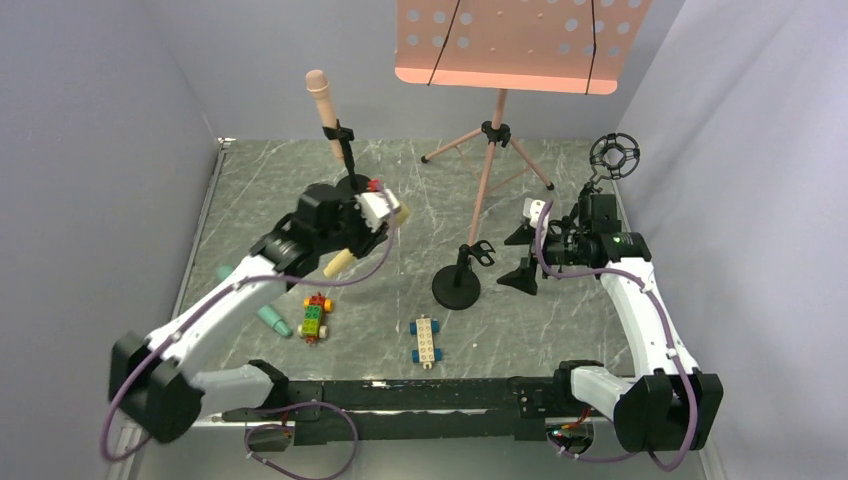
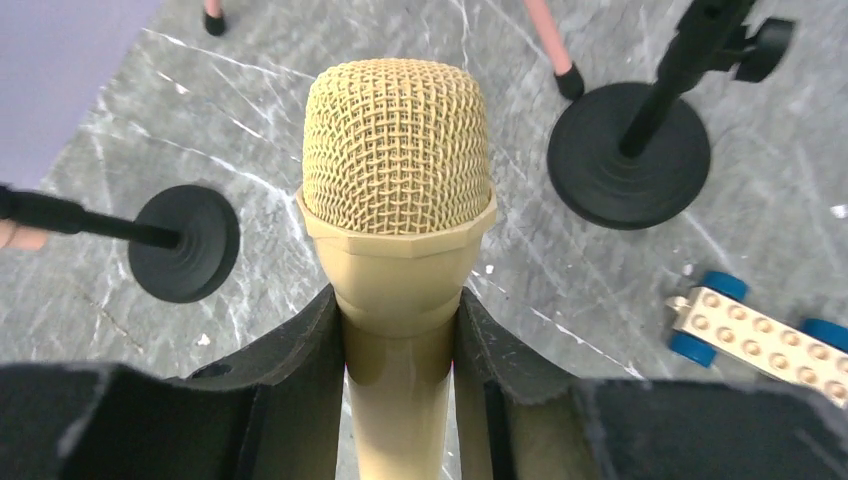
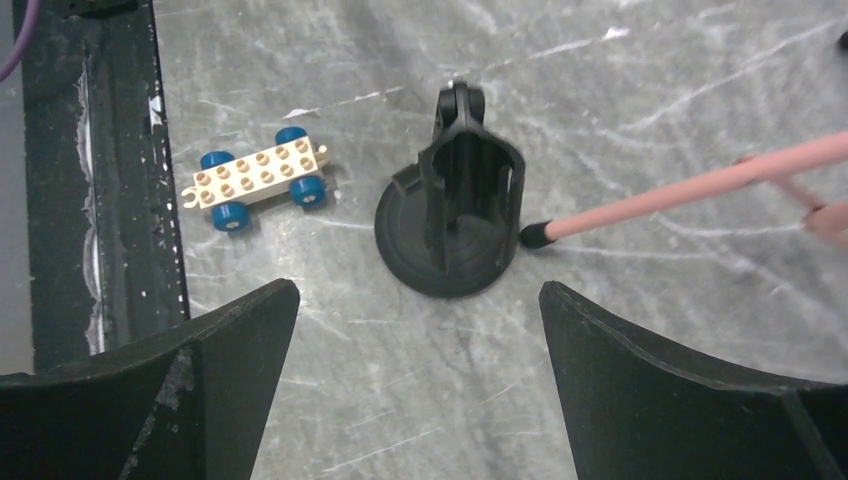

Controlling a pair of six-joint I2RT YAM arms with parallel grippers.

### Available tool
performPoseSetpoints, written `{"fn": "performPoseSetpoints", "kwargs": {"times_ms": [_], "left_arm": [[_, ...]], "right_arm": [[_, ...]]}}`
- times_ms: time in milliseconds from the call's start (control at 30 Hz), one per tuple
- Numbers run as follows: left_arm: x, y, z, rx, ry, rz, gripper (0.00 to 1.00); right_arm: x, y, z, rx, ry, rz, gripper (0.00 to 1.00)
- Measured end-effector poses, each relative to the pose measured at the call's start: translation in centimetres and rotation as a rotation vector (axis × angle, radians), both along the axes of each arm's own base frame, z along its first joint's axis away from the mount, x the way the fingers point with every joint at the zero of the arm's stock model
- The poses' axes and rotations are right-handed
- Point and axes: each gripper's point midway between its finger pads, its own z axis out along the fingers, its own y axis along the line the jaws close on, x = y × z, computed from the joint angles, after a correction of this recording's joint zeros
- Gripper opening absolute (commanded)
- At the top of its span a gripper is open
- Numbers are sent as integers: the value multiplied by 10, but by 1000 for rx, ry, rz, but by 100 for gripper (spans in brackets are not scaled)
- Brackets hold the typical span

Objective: Attach the microphones to the stand

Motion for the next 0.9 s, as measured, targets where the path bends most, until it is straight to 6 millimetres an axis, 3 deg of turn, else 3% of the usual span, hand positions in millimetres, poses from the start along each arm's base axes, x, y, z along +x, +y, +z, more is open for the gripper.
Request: {"fn": "performPoseSetpoints", "kwargs": {"times_ms": [100,200,500,600,700,900], "left_arm": [[-19,18,28,-142,-64,28,0],[-39,35,48,-283,-129,61,0],[-74,83,98,-466,-371,126,0],[-79,86,95,-476,-400,126,0],[-80,85,84,-451,-377,113,0],[-81,85,83,-441,-379,81,0]], "right_arm": [[4,2,19,2,-76,34,92],[11,5,39,18,-144,63,82],[23,11,41,69,-98,107,40],[23,12,43,80,-94,106,21],[24,13,39,85,-94,102,17],[19,13,21,102,-67,75,7]]}}
